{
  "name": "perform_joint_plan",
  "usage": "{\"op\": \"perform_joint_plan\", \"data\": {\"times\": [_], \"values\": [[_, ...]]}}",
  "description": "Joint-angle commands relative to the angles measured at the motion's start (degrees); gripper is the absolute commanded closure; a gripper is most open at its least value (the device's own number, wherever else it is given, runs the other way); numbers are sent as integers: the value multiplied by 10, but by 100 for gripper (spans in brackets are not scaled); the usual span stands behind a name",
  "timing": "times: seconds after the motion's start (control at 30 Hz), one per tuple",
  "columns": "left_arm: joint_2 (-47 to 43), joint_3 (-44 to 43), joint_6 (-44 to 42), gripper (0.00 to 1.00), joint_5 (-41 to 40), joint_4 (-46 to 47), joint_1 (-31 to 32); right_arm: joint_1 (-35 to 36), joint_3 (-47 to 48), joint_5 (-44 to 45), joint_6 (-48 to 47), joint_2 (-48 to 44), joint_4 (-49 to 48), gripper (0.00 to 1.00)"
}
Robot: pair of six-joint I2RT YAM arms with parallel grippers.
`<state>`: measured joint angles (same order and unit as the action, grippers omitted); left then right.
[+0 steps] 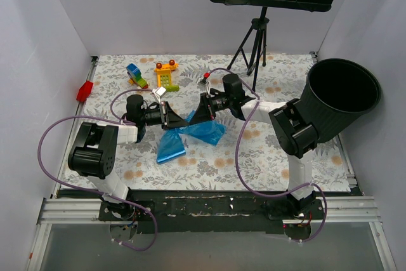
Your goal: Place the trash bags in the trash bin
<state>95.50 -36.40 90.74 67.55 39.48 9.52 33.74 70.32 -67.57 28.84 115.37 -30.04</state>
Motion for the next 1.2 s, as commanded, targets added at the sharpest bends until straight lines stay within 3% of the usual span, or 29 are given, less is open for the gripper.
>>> {"op": "perform_joint_plan", "data": {"times": [0.0, 0.1, 0.23, 0.27, 0.37, 0.5, 0.67, 0.83, 1.0, 1.1, 1.17], "values": [[-1, -10, -3, 100, -8, 2, -7, 4, -11, -36, 18, -6, -60, 99], [-1, -7, 3, 100, -11, 4, -20, 4, -30, -72, 69, -11, -141, 99], [7, -17, -34, 100, -26, -36, -24, 8, -24, -110, 77, -13, -172, 99], [13, -16, -28, 100, -33, -30, -24, 13, -19, -134, 102, -7, -204, 99], [24, -15, -18, 100, -65, -24, -23, 30, -19, -134, 281, 15, -434, 99], [35, -14, -34, 100, -101, -49, -23, 66, 24, -135, 410, 46, -584, 99], [45, -18, -31, 100, -162, -62, -23, 92, 30, -151, 459, 44, -655, 99], [59, -45, -88, 100, -192, -111, -23, 78, 13, -189, 439, -21, -607, 99], [53, -67, -156, 100, -181, -165, -23, 18, 18, -209, 417, -84, -517, 99], [13, -68, -225, 99, -106, -183, -22, -37, 29, -181, 276, -125, -291, 99], [-17, -82, -302, 89, -61, -276, -18, -73, 51, -143, 140, -149, -78, 99]]}}
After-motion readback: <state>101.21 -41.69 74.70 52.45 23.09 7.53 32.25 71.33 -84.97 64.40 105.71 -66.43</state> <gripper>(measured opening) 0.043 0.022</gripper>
